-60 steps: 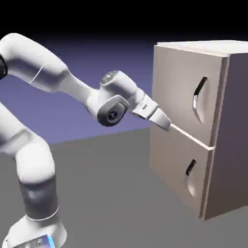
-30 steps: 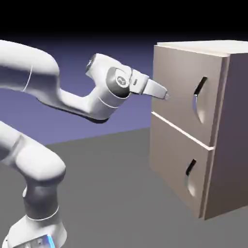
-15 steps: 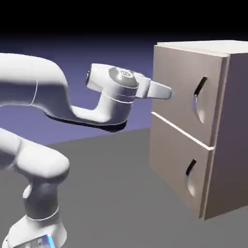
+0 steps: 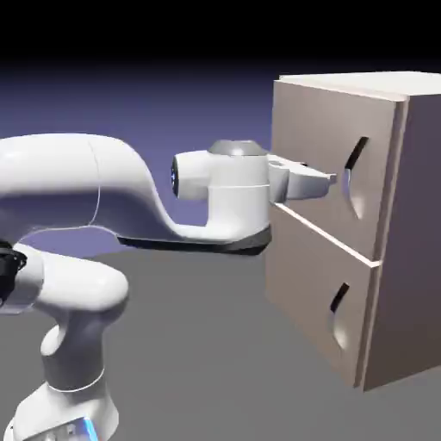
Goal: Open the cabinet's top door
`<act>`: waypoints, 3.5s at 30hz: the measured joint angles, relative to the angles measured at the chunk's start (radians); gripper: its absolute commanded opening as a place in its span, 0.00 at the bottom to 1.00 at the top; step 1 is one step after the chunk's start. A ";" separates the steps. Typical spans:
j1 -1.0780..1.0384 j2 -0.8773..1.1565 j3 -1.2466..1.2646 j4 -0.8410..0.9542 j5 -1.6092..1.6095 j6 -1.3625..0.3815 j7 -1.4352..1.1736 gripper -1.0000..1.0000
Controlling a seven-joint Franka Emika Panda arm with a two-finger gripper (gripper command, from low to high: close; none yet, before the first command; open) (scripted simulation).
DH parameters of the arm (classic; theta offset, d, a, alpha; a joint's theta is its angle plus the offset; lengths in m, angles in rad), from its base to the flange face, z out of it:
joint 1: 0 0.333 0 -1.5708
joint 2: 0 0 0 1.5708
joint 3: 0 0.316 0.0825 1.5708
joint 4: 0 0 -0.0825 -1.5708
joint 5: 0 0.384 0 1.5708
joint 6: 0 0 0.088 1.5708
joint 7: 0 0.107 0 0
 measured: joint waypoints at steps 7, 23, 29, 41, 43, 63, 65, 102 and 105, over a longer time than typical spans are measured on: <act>0.104 -0.019 -0.099 0.053 -0.216 -0.022 0.157 0.50; -0.116 0.081 0.125 -0.100 -0.054 -0.205 0.219 0.00; -0.320 0.058 0.342 -0.232 0.108 -0.276 0.214 0.00; -0.673 -0.023 0.777 -0.384 0.447 -0.290 0.217 0.00; -0.733 -0.042 0.849 -0.399 0.504 -0.274 0.218 0.00; -1.015 -0.345 1.359 -0.532 1.235 -0.213 -0.073 0.00; -0.971 -0.366 1.397 -0.541 1.322 -0.280 -0.120 0.00; -1.414 -0.201 2.374 0.448 2.243 -1.653 -0.302 0.00; -1.503 -0.215 2.411 0.557 2.262 -1.732 -0.322 0.00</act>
